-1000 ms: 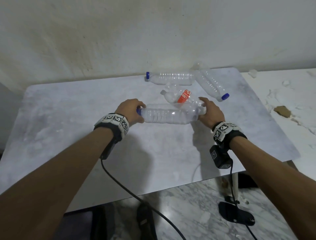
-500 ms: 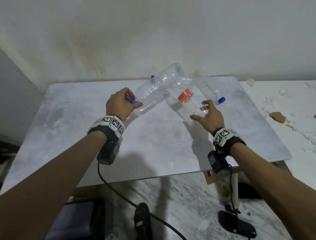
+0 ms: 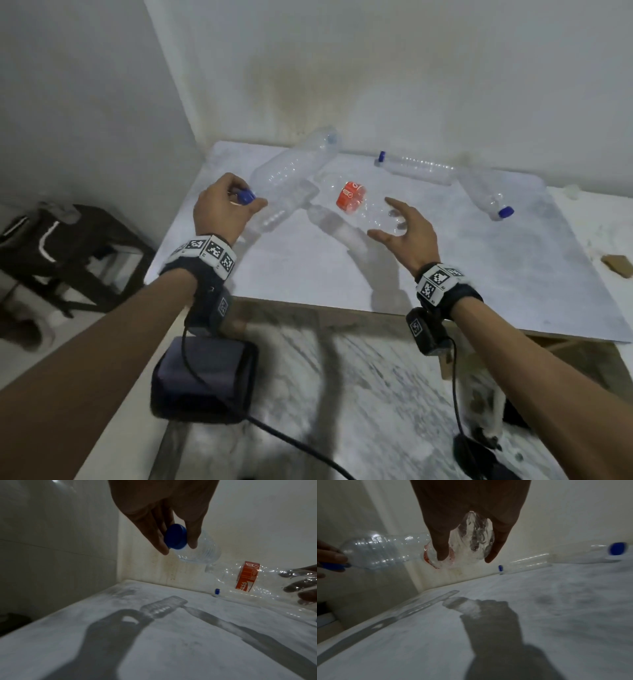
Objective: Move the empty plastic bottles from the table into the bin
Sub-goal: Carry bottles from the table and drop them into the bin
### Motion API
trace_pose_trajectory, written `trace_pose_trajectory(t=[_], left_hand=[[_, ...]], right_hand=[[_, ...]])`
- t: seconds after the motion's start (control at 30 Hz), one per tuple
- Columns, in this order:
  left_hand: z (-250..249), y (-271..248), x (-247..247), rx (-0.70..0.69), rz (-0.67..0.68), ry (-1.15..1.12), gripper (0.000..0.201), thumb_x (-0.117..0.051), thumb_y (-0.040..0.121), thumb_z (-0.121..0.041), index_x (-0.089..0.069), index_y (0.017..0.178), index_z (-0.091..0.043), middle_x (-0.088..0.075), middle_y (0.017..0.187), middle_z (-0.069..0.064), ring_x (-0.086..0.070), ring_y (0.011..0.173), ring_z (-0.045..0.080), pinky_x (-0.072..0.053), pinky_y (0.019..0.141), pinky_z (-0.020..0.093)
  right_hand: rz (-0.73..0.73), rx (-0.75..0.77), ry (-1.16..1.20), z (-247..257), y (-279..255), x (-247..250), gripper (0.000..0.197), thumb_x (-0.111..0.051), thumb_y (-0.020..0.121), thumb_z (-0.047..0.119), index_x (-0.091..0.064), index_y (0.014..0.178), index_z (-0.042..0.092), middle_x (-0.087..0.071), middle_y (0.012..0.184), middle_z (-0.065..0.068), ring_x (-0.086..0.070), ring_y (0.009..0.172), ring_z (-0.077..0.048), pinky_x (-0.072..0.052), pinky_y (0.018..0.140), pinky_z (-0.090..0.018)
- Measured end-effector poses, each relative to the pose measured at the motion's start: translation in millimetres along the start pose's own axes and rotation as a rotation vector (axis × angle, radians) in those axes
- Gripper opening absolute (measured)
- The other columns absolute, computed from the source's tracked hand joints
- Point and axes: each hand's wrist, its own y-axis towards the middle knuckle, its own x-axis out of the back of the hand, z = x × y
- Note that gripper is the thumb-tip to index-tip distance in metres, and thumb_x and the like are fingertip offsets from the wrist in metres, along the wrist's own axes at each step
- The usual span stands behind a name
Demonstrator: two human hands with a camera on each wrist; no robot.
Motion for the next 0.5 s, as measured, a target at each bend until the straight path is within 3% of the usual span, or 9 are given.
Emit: trace_pose_trajectory(t=[0.13, 0.27, 0.4, 0.5], left_hand=[[39.4, -11.2, 72.9, 0.079, -0.062, 0.059, 0.034, -0.084, 0.064, -0.036, -0.065, 0.087, -0.020, -0.068, 0.083, -0.005, -0.063, 0.074, 0.014, -0.055, 0.075, 0.031], [78.2, -21.3, 151.4, 0.152, -0.114, 0.142, 0.035, -0.081, 0.070, -0.036, -0.071, 0.099, -0.019, -0.071, 0.089, 0.003, -0.061, 0.075, 0.015, -0.049, 0.075, 0.025], [135.3, -42.7, 234.2, 0.263, -0.176, 0.231, 0.043, -0.077, 0.070, -0.042, -0.071, 0.109, -0.024, -0.073, 0.100, 0.005, -0.067, 0.090, 0.021, -0.054, 0.089, 0.035], [174.7, -59.1, 282.3, 0.356, -0.188, 0.228, 0.045, -0.077, 0.071, -0.044, -0.069, 0.110, -0.024, -0.071, 0.104, 0.004, -0.066, 0.094, 0.023, -0.054, 0.090, 0.039]], right_hand=[[0.150, 0.067, -0.034, 60.5, -10.8, -49.8, 0.069, -0.078, 0.074, 0.041, -0.049, 0.136, 0.033, -0.061, 0.123, 0.003, -0.058, 0.094, -0.014, -0.042, 0.078, -0.024], [0.266, 0.125, -0.064, 120.9, -24.2, -107.8, 0.070, -0.077, 0.073, 0.046, -0.049, 0.136, 0.035, -0.062, 0.123, 0.004, -0.060, 0.091, -0.017, -0.046, 0.078, -0.029], [0.389, 0.161, -0.054, 179.4, -58.8, -176.3, 0.069, -0.078, 0.072, 0.045, -0.051, 0.134, 0.034, -0.062, 0.119, 0.005, -0.060, 0.089, -0.018, -0.047, 0.081, -0.029], [0.474, 0.177, -0.074, 205.5, -82.2, -217.8, 0.068, -0.079, 0.070, 0.044, -0.053, 0.133, 0.034, -0.063, 0.117, 0.004, -0.063, 0.097, -0.021, -0.048, 0.088, -0.032]])
